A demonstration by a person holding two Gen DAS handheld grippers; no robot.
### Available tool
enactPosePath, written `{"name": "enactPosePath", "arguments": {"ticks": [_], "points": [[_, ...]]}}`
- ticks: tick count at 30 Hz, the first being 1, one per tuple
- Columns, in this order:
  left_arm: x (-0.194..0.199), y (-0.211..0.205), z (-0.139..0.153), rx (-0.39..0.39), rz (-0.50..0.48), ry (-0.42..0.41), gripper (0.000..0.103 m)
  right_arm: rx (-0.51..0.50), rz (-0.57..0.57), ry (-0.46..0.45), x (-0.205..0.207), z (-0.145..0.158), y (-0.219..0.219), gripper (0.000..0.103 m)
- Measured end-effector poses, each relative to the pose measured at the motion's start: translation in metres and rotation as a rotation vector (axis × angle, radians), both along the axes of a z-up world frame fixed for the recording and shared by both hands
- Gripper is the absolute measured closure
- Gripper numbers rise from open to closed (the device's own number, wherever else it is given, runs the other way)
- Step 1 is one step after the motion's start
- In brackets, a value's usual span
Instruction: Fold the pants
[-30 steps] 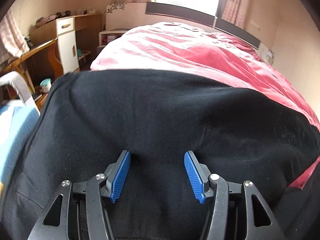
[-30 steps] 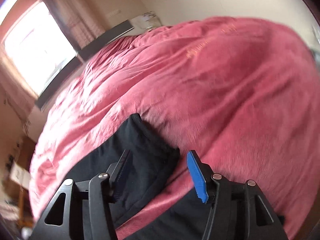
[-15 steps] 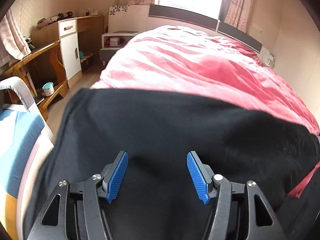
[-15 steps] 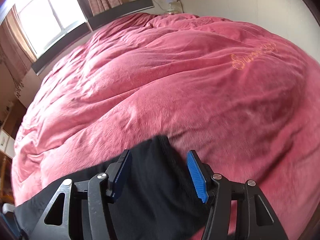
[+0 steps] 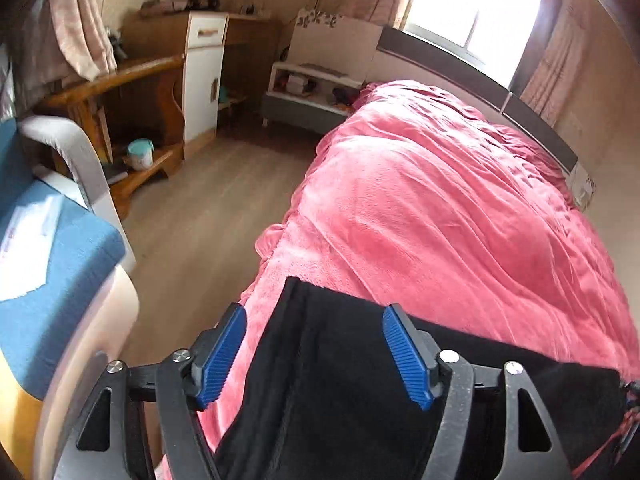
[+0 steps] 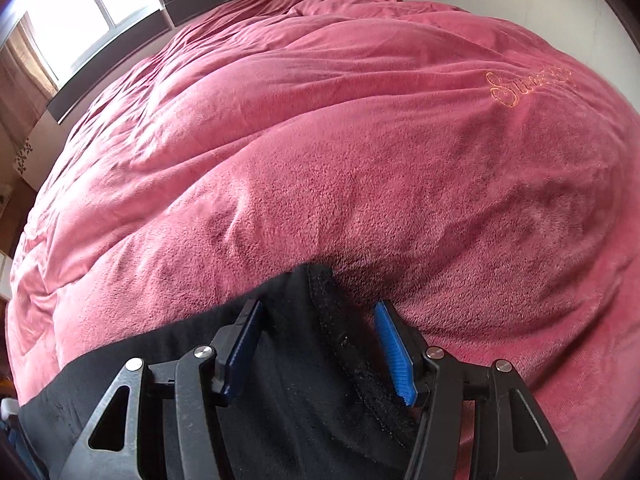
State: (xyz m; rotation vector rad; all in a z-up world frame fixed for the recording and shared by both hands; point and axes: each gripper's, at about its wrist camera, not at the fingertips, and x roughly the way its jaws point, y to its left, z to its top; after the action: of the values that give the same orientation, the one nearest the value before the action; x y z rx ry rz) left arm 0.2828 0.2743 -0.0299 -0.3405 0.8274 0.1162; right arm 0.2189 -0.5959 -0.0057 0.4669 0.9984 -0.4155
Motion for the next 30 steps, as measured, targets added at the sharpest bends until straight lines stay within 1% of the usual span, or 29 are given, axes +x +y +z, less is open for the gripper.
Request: {"name": "enactPosePath", "arguments": {"ticks": [3, 5, 7, 9, 13, 15, 20, 24, 25, 26, 28, 29, 30], "points": [[0.016, 0.002, -0.012, -0.028, -0.044, 0.062, 0.029, -0.007, 0.012, 0.013, 0.003, -0.003, 0.002, 0.043], [0.026, -0.005, -0.016, 0.003, -0.078, 0.086, 0.029, -0.003, 0.010, 0.018, 0.006, -0.005, 0.003, 0.044], [0.033, -0.011, -0.021, 0.055, -0.110, 0.097, 0.029, -0.005, 0.013, 0.024, 0.008, -0.006, 0.002, 0.044], [0.039, -0.017, -0.023, 0.080, -0.133, 0.103, 0.029, -0.012, 0.020, 0.036, 0.010, -0.007, 0.003, 0.044], [0.051, -0.025, -0.028, 0.109, -0.134, 0.128, 0.029, -0.025, 0.015, 0.056, 0.021, -0.009, 0.007, 0.044], [0.055, -0.027, -0.031, 0.116, -0.123, 0.135, 0.031, -0.033, 0.014, 0.064, 0.027, -0.010, 0.009, 0.044], [0.056, -0.031, -0.032, 0.115, -0.095, 0.131, 0.045, -0.048, 0.020, 0.086, 0.036, -0.010, 0.015, 0.045], [0.054, -0.032, -0.032, 0.132, -0.099, 0.127, 0.050, -0.046, 0.006, 0.085, 0.039, -0.013, 0.017, 0.045], [0.054, -0.032, -0.032, 0.135, -0.101, 0.125, 0.056, -0.048, 0.005, 0.086, 0.040, -0.014, 0.018, 0.045], [0.053, -0.033, -0.031, 0.139, -0.105, 0.123, 0.066, -0.052, 0.006, 0.088, 0.041, -0.015, 0.018, 0.045], [0.052, -0.033, -0.031, 0.154, -0.107, 0.128, 0.073, -0.059, 0.010, 0.095, 0.042, -0.016, 0.019, 0.045], [0.052, -0.033, -0.031, 0.159, -0.110, 0.131, 0.079, -0.061, 0.010, 0.099, 0.043, -0.016, 0.020, 0.045], [0.051, -0.034, -0.030, 0.163, -0.116, 0.131, 0.084, -0.061, 0.013, 0.100, 0.044, -0.016, 0.021, 0.049]]}}
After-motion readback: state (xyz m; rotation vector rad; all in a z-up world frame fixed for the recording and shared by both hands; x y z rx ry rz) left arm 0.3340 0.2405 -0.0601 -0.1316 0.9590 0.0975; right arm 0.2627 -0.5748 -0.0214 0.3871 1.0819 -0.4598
